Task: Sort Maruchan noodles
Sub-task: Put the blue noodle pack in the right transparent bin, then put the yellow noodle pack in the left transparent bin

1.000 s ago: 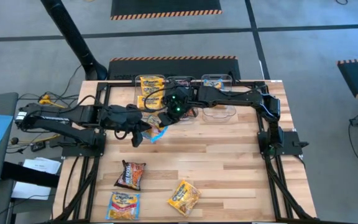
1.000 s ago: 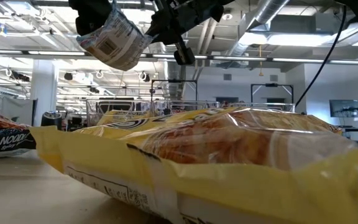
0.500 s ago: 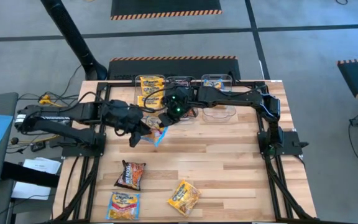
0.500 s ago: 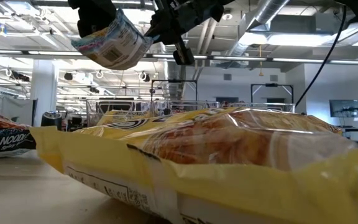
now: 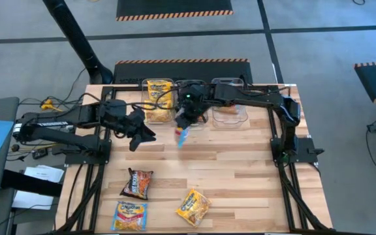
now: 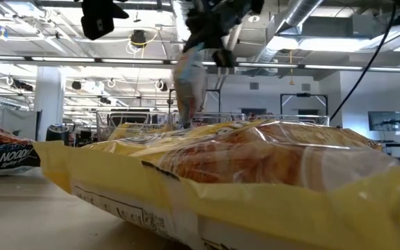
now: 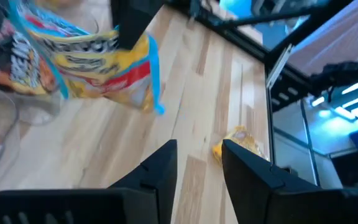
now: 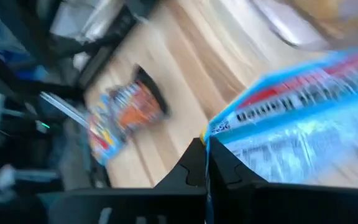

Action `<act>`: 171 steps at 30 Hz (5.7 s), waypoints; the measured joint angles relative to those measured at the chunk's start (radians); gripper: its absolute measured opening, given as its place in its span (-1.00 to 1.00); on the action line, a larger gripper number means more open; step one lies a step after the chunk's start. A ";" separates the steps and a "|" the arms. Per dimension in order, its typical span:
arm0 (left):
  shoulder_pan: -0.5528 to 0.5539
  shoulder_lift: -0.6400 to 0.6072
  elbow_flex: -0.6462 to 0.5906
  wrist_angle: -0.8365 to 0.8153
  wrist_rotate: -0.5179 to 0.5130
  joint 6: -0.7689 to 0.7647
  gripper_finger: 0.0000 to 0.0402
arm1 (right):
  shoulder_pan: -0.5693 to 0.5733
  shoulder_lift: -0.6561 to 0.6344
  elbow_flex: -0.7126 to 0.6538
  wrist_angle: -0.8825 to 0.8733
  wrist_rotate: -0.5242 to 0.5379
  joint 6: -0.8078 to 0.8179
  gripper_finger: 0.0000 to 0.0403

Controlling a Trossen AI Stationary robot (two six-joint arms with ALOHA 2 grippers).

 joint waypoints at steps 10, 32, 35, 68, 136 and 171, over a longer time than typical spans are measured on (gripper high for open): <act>0.031 -0.082 0.000 -0.012 -0.103 0.003 -0.44 | -0.048 -0.119 0.000 -0.190 0.116 -0.173 -0.98; 0.104 -0.109 -0.001 -0.029 -0.129 0.022 -0.45 | -0.275 -0.304 0.001 -0.606 0.371 -0.796 -0.98; 0.107 -0.109 -0.001 -0.029 -0.129 0.041 -0.45 | -0.285 -0.292 0.000 -0.627 0.382 -0.896 -0.98; 0.113 -0.109 0.000 -0.092 -0.174 0.086 -0.45 | -0.295 0.051 0.000 -0.764 0.699 -1.087 -0.72; 0.155 -0.234 0.000 -0.277 0.002 -0.096 -0.45 | 0.391 0.040 0.242 -0.673 0.149 -0.399 -0.08; -0.149 -0.233 0.000 -0.278 -0.112 -0.379 -0.44 | 0.613 0.051 -0.051 -0.092 0.145 -0.736 0.11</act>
